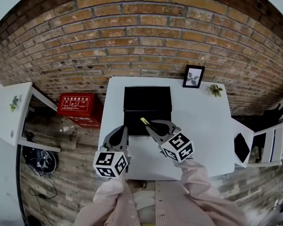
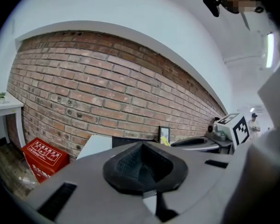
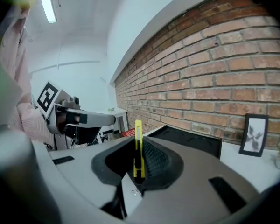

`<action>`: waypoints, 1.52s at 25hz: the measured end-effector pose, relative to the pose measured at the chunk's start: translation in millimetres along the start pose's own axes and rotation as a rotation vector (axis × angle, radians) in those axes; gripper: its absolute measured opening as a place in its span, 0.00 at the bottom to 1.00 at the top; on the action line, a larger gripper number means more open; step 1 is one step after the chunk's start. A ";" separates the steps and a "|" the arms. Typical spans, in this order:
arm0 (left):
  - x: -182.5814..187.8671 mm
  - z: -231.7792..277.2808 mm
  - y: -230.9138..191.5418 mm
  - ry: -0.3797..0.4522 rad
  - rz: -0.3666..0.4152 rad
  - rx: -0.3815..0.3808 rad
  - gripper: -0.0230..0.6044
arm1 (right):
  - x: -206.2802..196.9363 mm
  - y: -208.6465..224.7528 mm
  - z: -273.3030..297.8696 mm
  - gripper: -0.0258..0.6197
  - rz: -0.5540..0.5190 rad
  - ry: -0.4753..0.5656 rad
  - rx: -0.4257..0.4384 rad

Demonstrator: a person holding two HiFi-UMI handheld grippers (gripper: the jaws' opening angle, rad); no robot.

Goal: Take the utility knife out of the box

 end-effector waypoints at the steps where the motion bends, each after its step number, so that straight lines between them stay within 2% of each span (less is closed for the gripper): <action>1: 3.5 -1.4 0.0 0.010 0.003 0.001 0.02 | 3.9 0.0 -3.6 0.12 0.011 0.024 -0.008; 12: 38.9 -16.8 1.7 0.079 0.067 -0.017 0.02 | 35.9 1.6 -38.0 0.12 0.117 0.238 -0.098; 24: 70.2 -28.9 2.0 0.128 0.155 -0.008 0.02 | 66.8 19.5 -85.8 0.12 0.134 0.425 -0.229; 38: 104.4 -54.5 -7.6 0.221 0.161 0.047 0.02 | 90.7 21.8 -125.6 0.12 0.114 0.515 -0.305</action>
Point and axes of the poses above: the fingertips, and each gripper's own axes: z forward along the fingers, y to its right, x out of its top, the point moved 2 cm from there along -z, backward along the fingers, and after that the axes turned 3 degrees about z, right-handed, at the moved point
